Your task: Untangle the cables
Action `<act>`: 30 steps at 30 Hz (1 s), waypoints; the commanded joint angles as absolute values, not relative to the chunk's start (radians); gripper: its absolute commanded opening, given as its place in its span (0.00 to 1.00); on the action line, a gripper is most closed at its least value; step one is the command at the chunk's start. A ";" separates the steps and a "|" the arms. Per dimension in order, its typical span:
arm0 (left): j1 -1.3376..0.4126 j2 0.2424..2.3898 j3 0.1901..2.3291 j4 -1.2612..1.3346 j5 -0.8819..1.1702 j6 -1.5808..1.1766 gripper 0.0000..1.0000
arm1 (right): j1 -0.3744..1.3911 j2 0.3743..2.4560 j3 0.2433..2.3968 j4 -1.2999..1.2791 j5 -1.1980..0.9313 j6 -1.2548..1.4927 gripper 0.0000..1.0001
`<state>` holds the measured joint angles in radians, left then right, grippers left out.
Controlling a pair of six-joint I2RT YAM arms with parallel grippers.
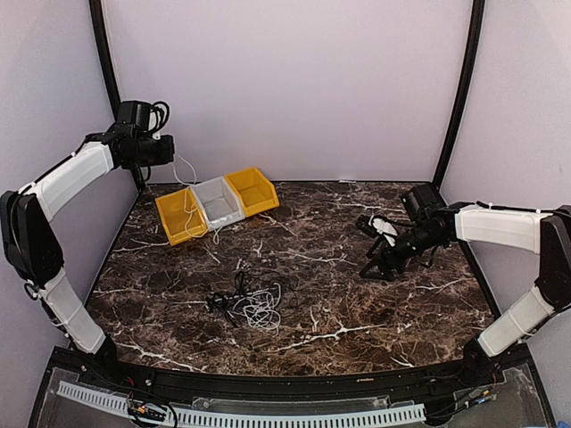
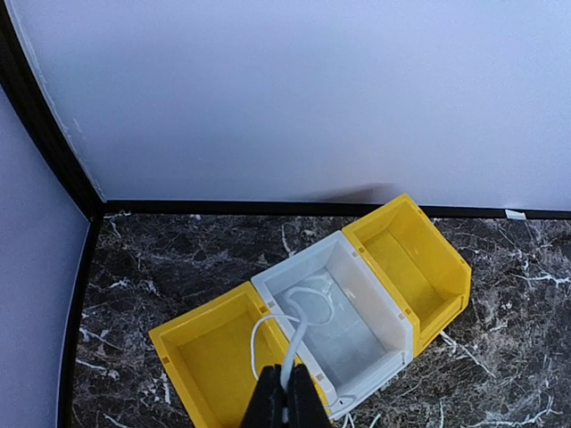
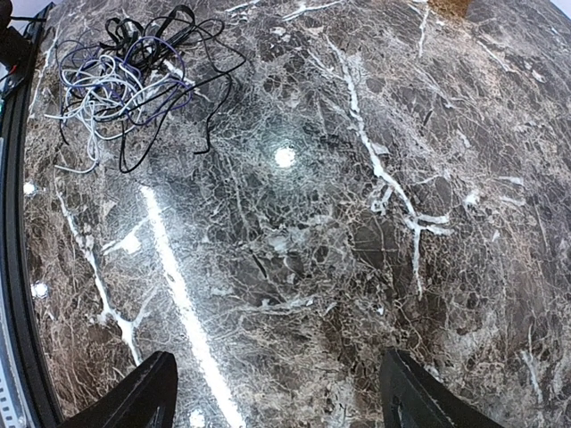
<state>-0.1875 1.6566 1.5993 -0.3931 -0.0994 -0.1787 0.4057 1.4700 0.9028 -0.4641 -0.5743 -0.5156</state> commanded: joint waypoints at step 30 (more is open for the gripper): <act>-0.173 1.674 2.183 -0.493 -0.079 -0.141 0.00 | 0.407 1.480 0.916 -0.460 -0.552 -0.542 0.79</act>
<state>-0.1749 1.6814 2.1429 -0.4835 -0.0681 -0.1452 0.4057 1.4738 0.9028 -0.4675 -0.5556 -0.5304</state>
